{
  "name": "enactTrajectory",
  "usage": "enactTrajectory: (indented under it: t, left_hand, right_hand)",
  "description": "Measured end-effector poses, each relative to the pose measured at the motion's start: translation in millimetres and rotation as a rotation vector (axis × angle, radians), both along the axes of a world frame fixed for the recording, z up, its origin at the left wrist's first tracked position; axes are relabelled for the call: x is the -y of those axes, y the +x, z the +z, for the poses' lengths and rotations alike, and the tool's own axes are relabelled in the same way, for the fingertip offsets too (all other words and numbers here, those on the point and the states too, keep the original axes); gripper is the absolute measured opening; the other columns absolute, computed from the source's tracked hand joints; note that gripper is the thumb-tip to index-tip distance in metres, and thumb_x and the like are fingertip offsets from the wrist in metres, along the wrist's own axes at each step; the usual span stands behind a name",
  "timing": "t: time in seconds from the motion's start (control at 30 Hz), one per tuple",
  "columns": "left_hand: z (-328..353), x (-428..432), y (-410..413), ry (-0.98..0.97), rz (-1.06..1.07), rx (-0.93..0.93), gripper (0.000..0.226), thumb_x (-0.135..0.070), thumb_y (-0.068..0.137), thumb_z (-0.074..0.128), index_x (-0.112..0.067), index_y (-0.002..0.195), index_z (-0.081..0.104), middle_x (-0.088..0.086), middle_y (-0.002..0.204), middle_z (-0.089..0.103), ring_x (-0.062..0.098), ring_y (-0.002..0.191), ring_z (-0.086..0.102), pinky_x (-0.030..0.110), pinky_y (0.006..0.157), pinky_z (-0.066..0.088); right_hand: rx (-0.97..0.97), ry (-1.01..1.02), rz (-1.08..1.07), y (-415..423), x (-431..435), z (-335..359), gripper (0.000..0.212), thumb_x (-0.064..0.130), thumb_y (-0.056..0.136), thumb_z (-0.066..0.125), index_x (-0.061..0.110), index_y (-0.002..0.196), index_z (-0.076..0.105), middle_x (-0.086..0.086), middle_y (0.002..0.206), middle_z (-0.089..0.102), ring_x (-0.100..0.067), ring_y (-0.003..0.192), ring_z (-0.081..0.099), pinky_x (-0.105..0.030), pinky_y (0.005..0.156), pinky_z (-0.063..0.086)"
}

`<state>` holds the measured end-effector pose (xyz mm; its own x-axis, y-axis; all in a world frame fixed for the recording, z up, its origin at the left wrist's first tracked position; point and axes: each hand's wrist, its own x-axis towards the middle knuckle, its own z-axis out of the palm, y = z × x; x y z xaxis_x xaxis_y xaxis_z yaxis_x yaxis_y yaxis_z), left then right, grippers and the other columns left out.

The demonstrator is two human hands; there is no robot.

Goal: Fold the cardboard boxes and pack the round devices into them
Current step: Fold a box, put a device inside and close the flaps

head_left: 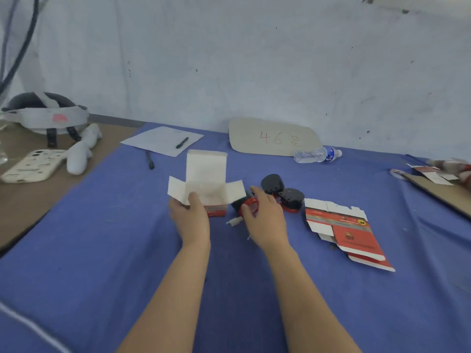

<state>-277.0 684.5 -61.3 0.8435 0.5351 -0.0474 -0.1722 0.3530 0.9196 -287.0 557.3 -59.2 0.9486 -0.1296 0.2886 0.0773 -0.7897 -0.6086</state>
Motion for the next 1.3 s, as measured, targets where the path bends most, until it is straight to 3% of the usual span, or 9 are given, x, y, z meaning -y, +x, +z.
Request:
enactTrajectory:
  t: [0.17, 0.27, 0.43, 0.6, 0.73, 0.83, 0.93, 1.1, 1.3]
  left_hand:
    - [-13, -4, 13, 0.123, 0.111, 0.035, 0.023, -0.015, 0.099, 0.037, -0.017, 0.113, 0.055, 0.008, 0.116, 0.06, 0.024, 0.107, 0.057, 0.026, 0.077, 0.043]
    - [-12, -3, 14, 0.061, 0.161, 0.03, 0.032, -0.018, 0.101, 0.035, -0.011, 0.129, 0.05, 0.003, 0.121, 0.058, 0.018, 0.107, 0.056, 0.016, 0.075, 0.043]
    - [-12, -2, 11, 0.149, 0.116, 0.019, 0.041, -0.018, 0.102, 0.035, -0.014, 0.143, 0.038, 0.008, 0.134, 0.049, 0.022, 0.119, 0.05, 0.03, 0.095, 0.043]
    - [-15, 14, 6, 0.467, -0.031, -0.031, 0.039, -0.021, 0.102, 0.036, -0.005, 0.137, 0.043, 0.013, 0.131, 0.047, 0.025, 0.114, 0.049, 0.029, 0.089, 0.04]
    - [-18, 19, 0, 0.637, -0.124, -0.071, 0.023, -0.027, 0.102, 0.038, -0.007, 0.104, 0.049, 0.009, 0.117, 0.047, 0.011, 0.078, 0.047, 0.027, 0.073, 0.035]
    - [-17, 18, 0, 0.675, -0.174, -0.098, 0.034, -0.038, 0.102, 0.033, -0.012, 0.094, 0.054, 0.006, 0.106, 0.056, 0.021, 0.088, 0.053, 0.029, 0.073, 0.036]
    - [-14, 19, -3, 0.635, -0.242, -0.083, 0.04, -0.044, 0.102, 0.024, -0.032, 0.08, 0.056, -0.009, 0.088, 0.063, 0.01, 0.082, 0.058, 0.029, 0.071, 0.039]
    - [-13, 14, -1, 0.67, -0.205, -0.134, 0.039, -0.047, 0.098, 0.038, -0.018, 0.085, 0.061, -0.003, 0.087, 0.065, 0.015, 0.084, 0.061, 0.029, 0.07, 0.046]
    - [-15, 14, 0, 0.732, -0.22, -0.193, 0.04, -0.052, 0.082, 0.065, -0.017, 0.1, 0.057, -0.003, 0.099, 0.06, 0.018, 0.09, 0.059, 0.032, 0.075, 0.048]
  right_hand:
    - [-0.05, -0.134, -0.158, 14, -7, -6, 0.073, 0.06, 0.088, 0.049, 0.028, 0.148, 0.023, -0.005, 0.13, 0.052, -0.028, 0.118, 0.046, -0.037, 0.093, 0.038]
    - [-0.099, -0.275, -0.188, 21, -13, -2, 0.062, 0.048, 0.088, 0.056, 0.02, 0.139, 0.033, -0.009, 0.125, 0.054, -0.029, 0.111, 0.05, -0.036, 0.086, 0.04]
    - [0.375, 0.376, -0.306, 10, 1, 18, 0.046, 0.044, 0.082, 0.065, 0.02, 0.118, 0.052, 0.003, 0.1, 0.061, -0.028, 0.1, 0.054, -0.042, 0.088, 0.046]
    - [0.718, 0.531, -0.249, -5, 9, 38, 0.065, 0.059, 0.08, 0.052, 0.03, 0.138, 0.043, 0.006, 0.126, 0.056, -0.007, 0.111, 0.044, -0.032, 0.099, 0.04]
    - [0.612, 0.515, -0.231, -5, 3, 32, 0.06, 0.052, 0.077, 0.061, 0.022, 0.128, 0.049, 0.005, 0.112, 0.059, -0.016, 0.103, 0.054, -0.042, 0.093, 0.045]
    - [0.403, 0.19, -0.15, -2, -2, 19, 0.048, 0.048, 0.077, 0.069, 0.022, 0.116, 0.057, 0.004, 0.106, 0.063, -0.021, 0.101, 0.057, -0.042, 0.095, 0.042]
    - [0.192, -0.129, -0.084, -2, -16, 7, 0.049, 0.059, 0.084, 0.057, 0.025, 0.119, 0.054, 0.005, 0.11, 0.064, -0.017, 0.106, 0.053, -0.034, 0.099, 0.029]
    - [0.148, -0.067, -0.031, -7, -22, 8, 0.034, 0.045, 0.093, 0.053, 0.014, 0.105, 0.055, -0.005, 0.092, 0.07, -0.024, 0.09, 0.06, -0.036, 0.089, 0.042]
    - [0.021, -0.294, 0.066, -6, -12, 12, 0.021, 0.015, 0.094, 0.039, 0.009, 0.105, 0.056, -0.009, 0.088, 0.064, -0.024, 0.08, 0.047, -0.03, 0.082, 0.031]
